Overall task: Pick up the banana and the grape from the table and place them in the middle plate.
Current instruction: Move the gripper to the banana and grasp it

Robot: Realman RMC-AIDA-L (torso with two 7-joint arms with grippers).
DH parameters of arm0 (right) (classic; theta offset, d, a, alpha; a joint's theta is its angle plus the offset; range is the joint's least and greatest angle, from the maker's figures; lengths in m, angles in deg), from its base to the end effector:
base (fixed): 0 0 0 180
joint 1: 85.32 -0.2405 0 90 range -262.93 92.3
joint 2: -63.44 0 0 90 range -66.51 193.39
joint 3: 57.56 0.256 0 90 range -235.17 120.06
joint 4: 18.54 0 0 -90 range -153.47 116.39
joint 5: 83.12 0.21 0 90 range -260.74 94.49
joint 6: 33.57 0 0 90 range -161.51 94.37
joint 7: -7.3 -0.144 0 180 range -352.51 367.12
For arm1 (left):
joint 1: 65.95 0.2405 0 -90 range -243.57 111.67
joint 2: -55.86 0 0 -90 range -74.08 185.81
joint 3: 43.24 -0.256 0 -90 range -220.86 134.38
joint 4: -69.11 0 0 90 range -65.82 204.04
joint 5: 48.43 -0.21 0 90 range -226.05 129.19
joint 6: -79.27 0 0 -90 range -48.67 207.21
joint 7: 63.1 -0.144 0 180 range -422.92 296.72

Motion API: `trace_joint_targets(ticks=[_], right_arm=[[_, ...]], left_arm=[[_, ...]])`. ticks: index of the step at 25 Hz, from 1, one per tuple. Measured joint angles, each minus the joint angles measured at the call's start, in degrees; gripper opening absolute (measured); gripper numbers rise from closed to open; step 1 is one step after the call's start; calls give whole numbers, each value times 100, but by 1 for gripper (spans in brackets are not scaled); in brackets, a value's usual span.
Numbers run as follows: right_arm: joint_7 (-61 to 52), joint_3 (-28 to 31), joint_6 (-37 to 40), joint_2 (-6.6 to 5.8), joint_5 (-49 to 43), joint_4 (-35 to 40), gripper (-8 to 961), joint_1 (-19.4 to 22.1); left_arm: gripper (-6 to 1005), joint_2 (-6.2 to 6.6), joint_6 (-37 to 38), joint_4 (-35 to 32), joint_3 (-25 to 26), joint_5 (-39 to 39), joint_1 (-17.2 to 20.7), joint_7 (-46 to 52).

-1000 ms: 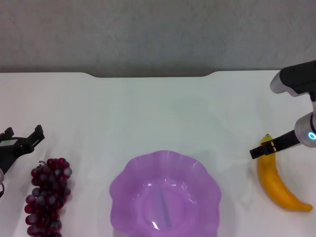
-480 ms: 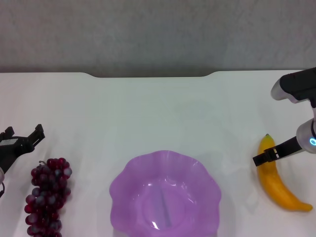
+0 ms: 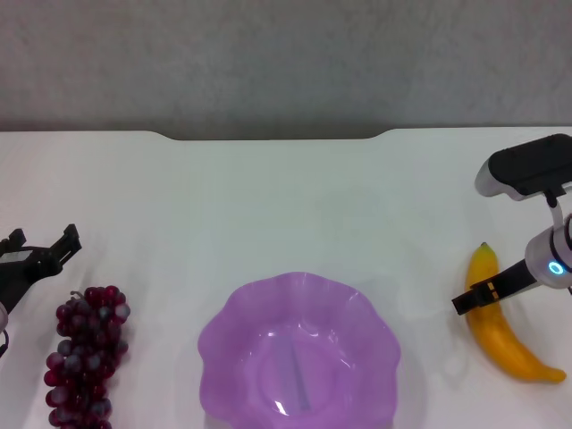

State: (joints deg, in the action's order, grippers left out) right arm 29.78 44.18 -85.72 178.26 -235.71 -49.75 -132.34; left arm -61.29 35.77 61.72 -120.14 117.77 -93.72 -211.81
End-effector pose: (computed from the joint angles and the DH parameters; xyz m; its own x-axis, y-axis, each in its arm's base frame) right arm 0.2813 0.4155 -0.0299 0.4965 -0.8680 0.0068 -0.6469 -0.3752 -0.6639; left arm -0.3763 0.3538 -0.0061 0.5883 0.3080 0.7477 0.7959 -0.0573 -0.6027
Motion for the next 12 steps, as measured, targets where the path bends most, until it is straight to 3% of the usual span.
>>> trace_joint_targets(ticks=[12], right_arm=[[-2,-283,608,31,45,169,880,70]], left_arm=[[873,-3,0,-7,0,0,0,0]])
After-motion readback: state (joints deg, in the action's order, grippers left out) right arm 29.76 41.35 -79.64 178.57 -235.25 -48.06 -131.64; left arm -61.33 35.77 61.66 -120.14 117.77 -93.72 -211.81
